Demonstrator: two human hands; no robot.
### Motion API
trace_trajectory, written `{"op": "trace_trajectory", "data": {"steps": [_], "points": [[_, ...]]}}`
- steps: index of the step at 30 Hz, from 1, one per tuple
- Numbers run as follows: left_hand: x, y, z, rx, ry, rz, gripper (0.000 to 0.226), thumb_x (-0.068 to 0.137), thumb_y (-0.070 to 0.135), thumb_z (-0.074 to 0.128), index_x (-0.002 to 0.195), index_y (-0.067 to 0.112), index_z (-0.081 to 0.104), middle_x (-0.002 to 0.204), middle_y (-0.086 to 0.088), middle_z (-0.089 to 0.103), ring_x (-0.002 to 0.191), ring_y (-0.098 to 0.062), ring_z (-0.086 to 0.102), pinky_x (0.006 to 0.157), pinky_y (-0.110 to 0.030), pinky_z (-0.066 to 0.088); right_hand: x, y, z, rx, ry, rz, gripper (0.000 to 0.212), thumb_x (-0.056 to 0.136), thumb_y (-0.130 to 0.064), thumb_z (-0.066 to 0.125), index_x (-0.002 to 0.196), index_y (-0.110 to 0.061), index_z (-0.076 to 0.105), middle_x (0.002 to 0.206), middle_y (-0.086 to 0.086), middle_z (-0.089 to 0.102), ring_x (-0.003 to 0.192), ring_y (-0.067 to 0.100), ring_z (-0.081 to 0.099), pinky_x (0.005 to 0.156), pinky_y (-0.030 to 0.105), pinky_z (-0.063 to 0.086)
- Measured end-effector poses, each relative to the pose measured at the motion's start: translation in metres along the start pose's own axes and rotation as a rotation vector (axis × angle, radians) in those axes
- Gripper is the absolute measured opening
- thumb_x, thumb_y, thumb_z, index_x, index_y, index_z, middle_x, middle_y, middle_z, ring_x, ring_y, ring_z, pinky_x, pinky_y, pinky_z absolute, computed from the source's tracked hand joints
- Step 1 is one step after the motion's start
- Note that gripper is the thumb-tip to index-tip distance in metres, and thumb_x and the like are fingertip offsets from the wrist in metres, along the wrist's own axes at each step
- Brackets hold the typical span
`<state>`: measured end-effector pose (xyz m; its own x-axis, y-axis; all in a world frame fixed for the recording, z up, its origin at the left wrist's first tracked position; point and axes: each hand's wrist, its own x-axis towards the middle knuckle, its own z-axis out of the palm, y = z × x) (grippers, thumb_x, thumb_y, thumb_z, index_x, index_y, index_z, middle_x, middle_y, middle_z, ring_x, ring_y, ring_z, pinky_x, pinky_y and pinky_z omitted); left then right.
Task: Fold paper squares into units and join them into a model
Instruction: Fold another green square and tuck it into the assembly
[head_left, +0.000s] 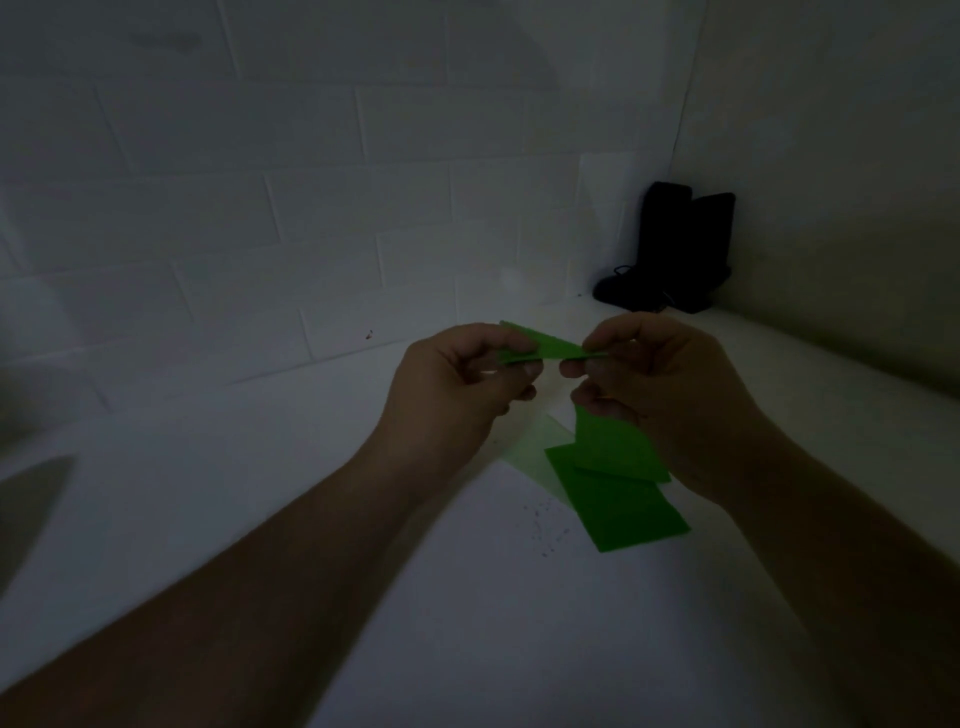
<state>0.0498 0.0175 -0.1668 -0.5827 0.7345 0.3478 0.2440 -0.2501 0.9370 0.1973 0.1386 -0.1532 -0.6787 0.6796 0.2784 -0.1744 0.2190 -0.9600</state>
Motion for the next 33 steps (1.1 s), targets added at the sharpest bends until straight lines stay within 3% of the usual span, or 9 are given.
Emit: {"op": "trace_trajectory", "data": {"steps": [2,4,7,9,15,21,28,33], "points": [[0.001,-0.003,-0.001,0.033,0.02,0.035,0.027,0.085,-0.003,0.076,0.091,0.023,0.075,0.086,-0.001,0.079,0.078,-0.019,0.075,0.069,-0.033,0.056,-0.001,0.0,0.001,-0.052,0.003,-0.027,0.027,0.088,0.015,0.062,0.093,-0.011,0.068,0.09,0.01,0.078,0.076,0.031,0.072,0.081,0.047,0.061],[0.001,-0.004,-0.002,0.054,0.017,0.067,0.032,0.084,-0.007,0.075,0.089,0.025,0.076,0.084,0.001,0.079,0.079,-0.017,0.075,0.069,-0.026,0.056,-0.003,-0.002,0.003,-0.135,-0.009,-0.072,0.032,0.082,0.016,0.068,0.093,-0.014,0.071,0.091,0.003,0.078,0.082,0.032,0.073,0.077,0.041,0.062],[-0.001,-0.004,0.0,0.081,0.013,0.095,0.037,0.081,-0.01,0.075,0.087,0.026,0.077,0.082,0.007,0.079,0.08,-0.011,0.075,0.072,-0.02,0.056,-0.006,-0.003,0.006,-0.251,0.012,-0.137,0.035,0.078,0.01,0.076,0.086,-0.023,0.072,0.085,-0.016,0.076,0.08,0.011,0.073,0.07,0.02,0.06],[-0.001,-0.004,0.001,0.077,0.024,0.105,0.033,0.08,-0.007,0.078,0.086,0.026,0.078,0.085,0.007,0.079,0.083,-0.012,0.076,0.076,-0.023,0.059,-0.005,-0.003,0.006,-0.299,0.063,-0.147,0.035,0.077,0.006,0.079,0.082,-0.028,0.072,0.08,-0.021,0.074,0.076,0.004,0.072,0.069,0.016,0.057],[0.002,-0.005,-0.002,0.037,0.043,0.103,0.017,0.084,0.006,0.081,0.091,0.021,0.079,0.081,0.0,0.078,0.075,-0.011,0.072,0.075,-0.026,0.059,-0.004,-0.003,0.004,-0.212,0.112,-0.14,0.023,0.084,-0.003,0.076,0.08,-0.025,0.075,0.076,0.003,0.076,0.072,0.019,0.074,0.072,0.028,0.062],[0.002,-0.004,0.002,-0.149,0.04,0.035,0.013,0.088,0.009,0.075,0.1,0.004,0.075,0.088,-0.011,0.078,0.085,-0.024,0.072,0.085,-0.041,0.06,-0.003,-0.004,0.006,-0.096,0.134,-0.056,0.006,0.088,-0.01,0.073,0.088,-0.016,0.074,0.081,0.007,0.077,0.068,0.017,0.072,0.072,0.031,0.063],[0.003,0.001,0.005,-0.296,0.064,-0.055,0.01,0.087,-0.002,0.073,0.087,0.008,0.071,0.082,-0.01,0.076,0.082,-0.022,0.072,0.084,-0.035,0.061,-0.002,-0.007,0.009,0.038,0.173,0.016,0.009,0.084,-0.005,0.075,0.081,-0.012,0.069,0.078,0.011,0.075,0.067,0.019,0.07,0.07,0.031,0.063],[0.002,0.005,0.006,-0.378,0.068,-0.136,0.005,0.087,0.001,0.072,0.091,0.003,0.068,0.083,-0.012,0.075,0.08,-0.018,0.073,0.08,-0.03,0.061,0.0,-0.005,0.009,0.099,0.191,0.052,0.014,0.083,-0.001,0.076,0.083,-0.009,0.064,0.072,0.01,0.071,0.065,0.021,0.069,0.069,0.032,0.063]]}}
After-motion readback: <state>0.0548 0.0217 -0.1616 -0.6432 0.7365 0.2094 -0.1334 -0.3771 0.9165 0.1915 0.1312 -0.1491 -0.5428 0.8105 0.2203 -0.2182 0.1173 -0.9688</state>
